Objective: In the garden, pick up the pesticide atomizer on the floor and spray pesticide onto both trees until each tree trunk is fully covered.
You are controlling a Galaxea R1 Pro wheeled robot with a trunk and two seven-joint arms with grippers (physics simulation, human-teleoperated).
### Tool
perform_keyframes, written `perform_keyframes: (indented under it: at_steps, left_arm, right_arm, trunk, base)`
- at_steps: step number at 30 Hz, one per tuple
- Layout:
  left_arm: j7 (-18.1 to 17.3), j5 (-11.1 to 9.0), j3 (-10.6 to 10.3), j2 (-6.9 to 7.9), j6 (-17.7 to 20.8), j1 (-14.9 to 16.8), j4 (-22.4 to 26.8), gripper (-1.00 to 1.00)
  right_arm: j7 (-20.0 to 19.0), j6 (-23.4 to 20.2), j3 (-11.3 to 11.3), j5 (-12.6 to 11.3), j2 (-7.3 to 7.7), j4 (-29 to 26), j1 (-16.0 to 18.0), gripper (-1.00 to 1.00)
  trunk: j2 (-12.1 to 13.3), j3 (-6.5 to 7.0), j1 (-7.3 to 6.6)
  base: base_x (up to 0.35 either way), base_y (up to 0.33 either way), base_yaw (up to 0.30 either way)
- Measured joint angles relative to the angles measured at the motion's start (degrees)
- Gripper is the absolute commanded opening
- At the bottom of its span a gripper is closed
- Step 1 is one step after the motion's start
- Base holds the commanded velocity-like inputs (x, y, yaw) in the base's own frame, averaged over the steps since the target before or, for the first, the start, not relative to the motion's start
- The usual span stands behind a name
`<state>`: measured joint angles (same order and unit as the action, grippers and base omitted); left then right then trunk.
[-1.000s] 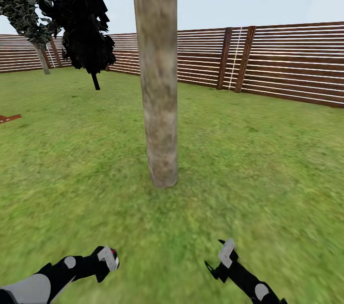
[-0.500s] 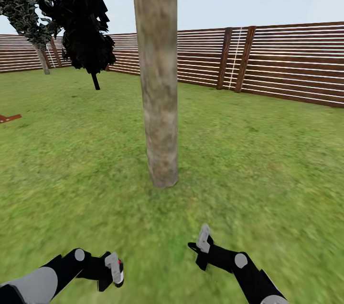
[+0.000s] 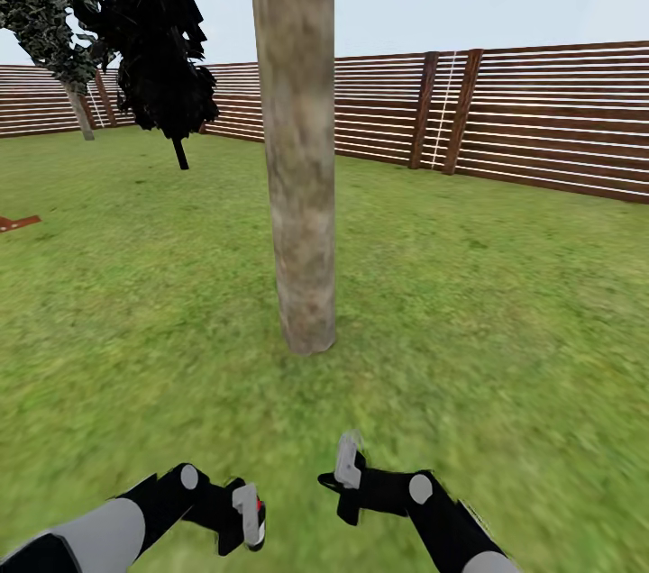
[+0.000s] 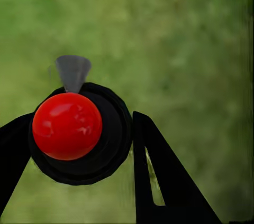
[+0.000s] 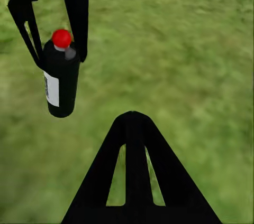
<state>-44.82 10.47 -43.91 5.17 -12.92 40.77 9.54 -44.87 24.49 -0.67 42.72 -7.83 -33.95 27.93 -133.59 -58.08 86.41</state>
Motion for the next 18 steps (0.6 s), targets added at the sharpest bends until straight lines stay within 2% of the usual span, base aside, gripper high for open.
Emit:
perform_keyframes:
  at_steps: [1, 4, 11, 18]
  left_arm:
    - [0.0, 1.2, 0.1, -0.91, 0.1, 0.0, 0.1, -1.0]
    - [0.0, 1.9, 0.1, -2.09, 0.7, 0.0, 0.2, -1.0]
    - [0.0, 2.1, 0.1, -3.27, 0.9, 0.4, 0.4, -1.0]
    - [0.1, 2.0, 0.3, -3.81, 1.0, 0.5, 3.0, -1.0]
  right_arm:
    - [0.0, 0.0, -1.2, 0.0, -0.19, 0.0, 0.0, -1.0]
    - [0.0, 0.0, -2.0, -0.1, -0.51, 0.0, 0.0, -1.0]
    - [0.0, 0.0, -2.2, -0.1, -0.76, 0.0, 0.0, -1.0]
    - [0.0, 0.0, -2.3, -0.1, -0.78, 0.0, 0.0, -1.0]
  trunk:
    - [0.0, 0.0, 0.0]
    - [0.0, 0.0, 0.0]
    - [0.0, 0.0, 0.0]
    - [0.0, 0.0, 0.0]
  base:
    - [0.0, 0.0, 0.0]
    - [0.0, 0.0, 0.0]
    - [0.0, 0.0, 0.0]
    - [0.0, 0.0, 0.0]
